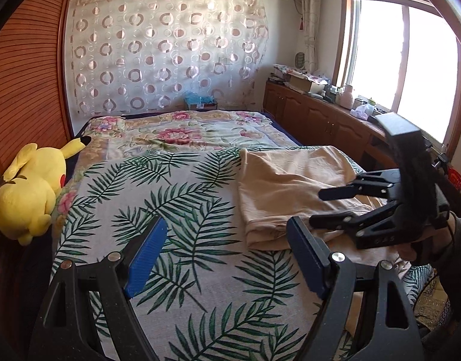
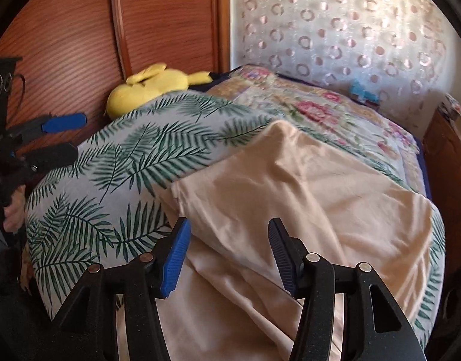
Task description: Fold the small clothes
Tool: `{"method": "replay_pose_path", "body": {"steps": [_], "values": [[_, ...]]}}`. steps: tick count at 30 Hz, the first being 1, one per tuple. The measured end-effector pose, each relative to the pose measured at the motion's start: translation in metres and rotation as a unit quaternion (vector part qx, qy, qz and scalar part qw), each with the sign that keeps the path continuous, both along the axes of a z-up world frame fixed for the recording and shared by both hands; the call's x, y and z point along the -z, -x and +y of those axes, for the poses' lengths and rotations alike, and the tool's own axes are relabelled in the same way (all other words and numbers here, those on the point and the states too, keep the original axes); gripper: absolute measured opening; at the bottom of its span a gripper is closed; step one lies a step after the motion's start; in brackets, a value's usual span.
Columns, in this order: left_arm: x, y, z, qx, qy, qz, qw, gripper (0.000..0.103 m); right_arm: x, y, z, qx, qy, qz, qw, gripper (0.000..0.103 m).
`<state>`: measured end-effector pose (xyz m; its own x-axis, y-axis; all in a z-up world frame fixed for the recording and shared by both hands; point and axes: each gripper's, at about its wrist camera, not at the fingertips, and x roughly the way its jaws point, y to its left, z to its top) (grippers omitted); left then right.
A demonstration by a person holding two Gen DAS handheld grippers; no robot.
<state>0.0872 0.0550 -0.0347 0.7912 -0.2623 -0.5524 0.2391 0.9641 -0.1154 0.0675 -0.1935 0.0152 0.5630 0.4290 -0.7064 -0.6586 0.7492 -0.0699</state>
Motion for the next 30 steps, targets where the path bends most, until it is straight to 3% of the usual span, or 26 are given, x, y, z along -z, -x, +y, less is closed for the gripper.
{"method": "replay_pose_path", "body": {"steps": [9,15,16,17,18,19,23,30], "values": [[0.001,0.002,0.014,-0.010,0.004,0.000,0.9999,0.082,0.016,-0.023,0.041,-0.050,0.032,0.041,0.997,0.056],[0.008,0.001,0.015,-0.010,0.006,0.008,0.9999,0.082,0.027,-0.031,0.062,-0.055,0.070,0.030,0.996,0.056],[0.008,0.002,0.015,-0.009,0.007,0.007,0.9999,0.082,0.027,-0.032,0.062,-0.052,0.067,0.028,0.996,0.051],[0.008,0.003,0.015,-0.007,0.009,0.006,0.9999,0.082,0.027,-0.031,0.065,-0.051,0.066,0.023,0.996,0.035],[0.009,0.002,0.015,-0.007,0.010,0.007,0.9999,0.082,0.027,-0.030,0.065,-0.055,0.064,0.022,0.996,0.026],[0.009,0.001,0.015,-0.007,0.010,0.009,0.9999,0.082,0.027,-0.031,0.065,-0.052,0.066,0.021,0.996,0.007],[0.010,0.003,0.013,-0.003,0.009,0.010,0.9999,0.082,0.009,-0.032,0.051,-0.031,0.052,0.013,0.998,0.004],[0.013,0.003,0.005,0.009,0.012,0.013,0.9998,0.082,-0.062,-0.054,-0.013,0.046,0.027,-0.052,0.997,0.004]]}}
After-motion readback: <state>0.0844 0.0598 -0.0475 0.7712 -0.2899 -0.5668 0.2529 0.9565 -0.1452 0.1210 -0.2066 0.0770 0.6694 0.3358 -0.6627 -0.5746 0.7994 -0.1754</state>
